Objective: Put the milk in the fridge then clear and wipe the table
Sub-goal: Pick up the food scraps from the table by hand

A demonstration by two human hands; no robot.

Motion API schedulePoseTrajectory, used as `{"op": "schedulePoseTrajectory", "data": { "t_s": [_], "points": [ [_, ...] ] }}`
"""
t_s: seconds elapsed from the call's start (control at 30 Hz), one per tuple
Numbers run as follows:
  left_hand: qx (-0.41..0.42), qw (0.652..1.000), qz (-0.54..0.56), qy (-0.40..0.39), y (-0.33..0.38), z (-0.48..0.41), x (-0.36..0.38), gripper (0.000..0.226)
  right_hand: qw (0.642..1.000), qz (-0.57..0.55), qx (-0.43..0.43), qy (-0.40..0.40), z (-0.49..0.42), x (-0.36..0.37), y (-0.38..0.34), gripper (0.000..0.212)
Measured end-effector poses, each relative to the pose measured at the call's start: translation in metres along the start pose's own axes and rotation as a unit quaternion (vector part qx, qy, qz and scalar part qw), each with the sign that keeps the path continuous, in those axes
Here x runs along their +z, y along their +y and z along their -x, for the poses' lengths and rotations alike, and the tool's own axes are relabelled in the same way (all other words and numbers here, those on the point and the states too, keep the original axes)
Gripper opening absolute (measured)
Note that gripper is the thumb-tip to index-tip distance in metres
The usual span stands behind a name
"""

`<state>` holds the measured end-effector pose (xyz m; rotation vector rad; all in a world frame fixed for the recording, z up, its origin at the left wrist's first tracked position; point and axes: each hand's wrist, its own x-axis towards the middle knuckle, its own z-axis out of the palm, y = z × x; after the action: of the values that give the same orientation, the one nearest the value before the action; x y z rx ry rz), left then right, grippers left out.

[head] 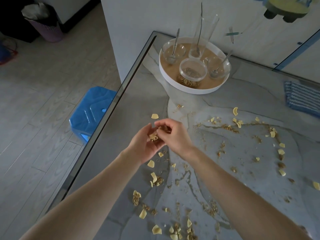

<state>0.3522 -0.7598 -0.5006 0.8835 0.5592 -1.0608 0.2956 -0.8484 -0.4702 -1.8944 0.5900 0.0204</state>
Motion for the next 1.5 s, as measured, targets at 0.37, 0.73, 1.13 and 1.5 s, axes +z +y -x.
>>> {"op": "schedulePoseTrajectory", "data": {
  "t_s": [0.37, 0.73, 1.13, 1.5],
  "points": [
    [0.008, 0.998, 0.028, -0.05, 0.011, -0.003, -0.007, 0.03, 0.99, 0.079, -0.092, 0.079, -0.033, -0.005, 0.004, 0.022],
    [0.022, 0.999, 0.029, -0.019, 0.028, 0.0, -0.028, 0.032, 0.902, 0.398, -0.115, -0.126, -0.055, 0.0, 0.043, 0.042],
    [0.02, 0.999, 0.003, -0.032, 0.022, 0.008, -0.042, 0.033, 0.935, 0.347, -0.042, -0.058, 0.02, 0.019, 0.051, 0.059],
    [0.017, 1.0, -0.012, -0.022, 0.021, 0.013, -0.049, 0.032, 0.937, 0.343, -0.055, -0.025, 0.029, 0.024, 0.046, 0.038]
  ]
}}
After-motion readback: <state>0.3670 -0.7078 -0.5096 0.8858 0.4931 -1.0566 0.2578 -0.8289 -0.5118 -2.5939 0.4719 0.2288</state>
